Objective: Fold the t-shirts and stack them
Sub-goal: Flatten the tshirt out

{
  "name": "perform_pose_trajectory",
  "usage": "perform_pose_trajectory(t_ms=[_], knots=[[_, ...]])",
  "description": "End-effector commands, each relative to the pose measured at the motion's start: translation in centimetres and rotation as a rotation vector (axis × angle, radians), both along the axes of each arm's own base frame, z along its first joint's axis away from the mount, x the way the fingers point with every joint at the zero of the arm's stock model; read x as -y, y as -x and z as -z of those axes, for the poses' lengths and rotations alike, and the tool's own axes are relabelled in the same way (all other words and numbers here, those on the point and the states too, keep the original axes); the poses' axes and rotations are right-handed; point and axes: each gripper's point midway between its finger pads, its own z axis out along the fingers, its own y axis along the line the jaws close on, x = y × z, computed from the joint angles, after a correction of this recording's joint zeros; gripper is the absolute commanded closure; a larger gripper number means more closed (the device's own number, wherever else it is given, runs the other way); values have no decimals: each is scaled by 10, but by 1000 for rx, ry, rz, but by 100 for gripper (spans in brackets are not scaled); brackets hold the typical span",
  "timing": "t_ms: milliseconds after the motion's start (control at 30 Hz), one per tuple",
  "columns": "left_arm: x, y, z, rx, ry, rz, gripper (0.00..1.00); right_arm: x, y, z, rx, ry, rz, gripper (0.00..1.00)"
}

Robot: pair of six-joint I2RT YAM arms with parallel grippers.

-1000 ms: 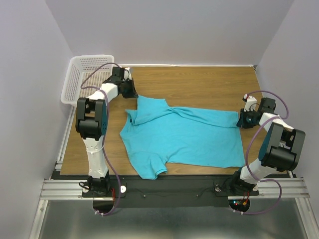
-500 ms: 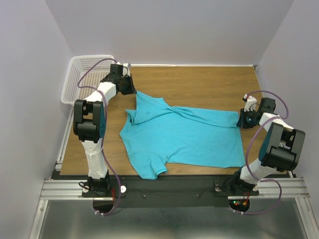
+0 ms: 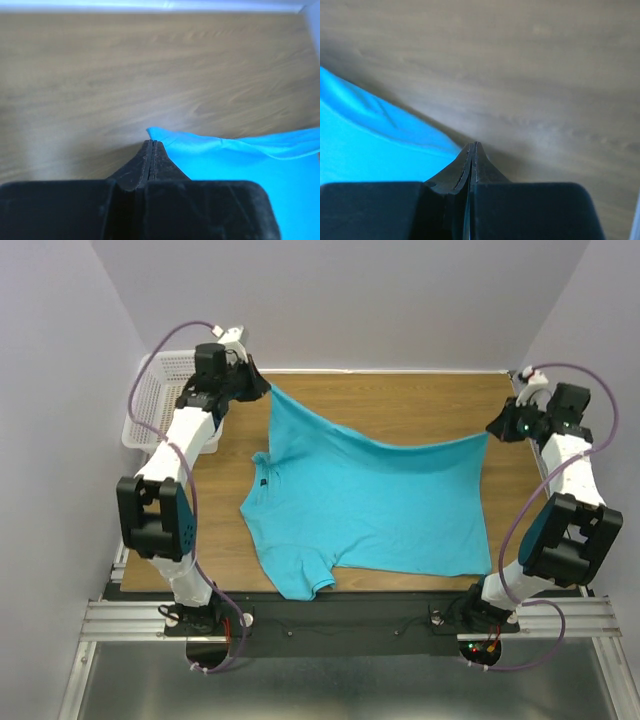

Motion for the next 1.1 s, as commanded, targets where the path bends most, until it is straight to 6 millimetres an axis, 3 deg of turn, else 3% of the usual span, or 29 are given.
perform_pose_trajectory(t_ms=[0, 33, 100, 133, 200, 233, 300, 333, 533, 567, 700, 733, 833, 1067], knots=[[-8, 10, -123, 314, 78, -19, 100, -12, -14, -103, 211, -57, -31, 99], [-12, 17, -148, 370, 90, -32, 100, -13, -16, -134, 269, -56, -35, 99], [-17, 26, -172, 427, 98, -40, 100, -16, -15, -166, 323, -65, -33, 99], [-23, 36, -196, 492, 104, -55, 100, -18, -12, -193, 378, -52, -40, 99], [-30, 49, -220, 553, 116, -76, 100, -20, -9, -220, 425, -57, -32, 99], [-34, 63, -243, 618, 124, -87, 100, -21, -4, -243, 473, -44, -32, 99], [-41, 76, -264, 677, 134, -106, 100, -22, 2, -265, 512, -50, -33, 99], [-43, 92, -285, 733, 148, -109, 100, -27, 9, -289, 553, -59, -43, 99], [-53, 155, -360, 940, 201, -138, 100, -48, 37, -363, 673, -110, -78, 99], [-56, 163, -368, 966, 206, -148, 100, -53, 47, -386, 720, -104, -84, 99], [-70, 208, -413, 1099, 235, -211, 100, -62, 71, -428, 812, -91, -88, 99], [-76, 224, -429, 1143, 247, -237, 100, -69, 84, -448, 859, -83, -95, 99], [-84, 257, -456, 1225, 273, -264, 100, -81, 111, -478, 939, -72, -104, 99], [-94, 326, -501, 1379, 320, -285, 100, -95, 168, -527, 1108, -2, -47, 99]])
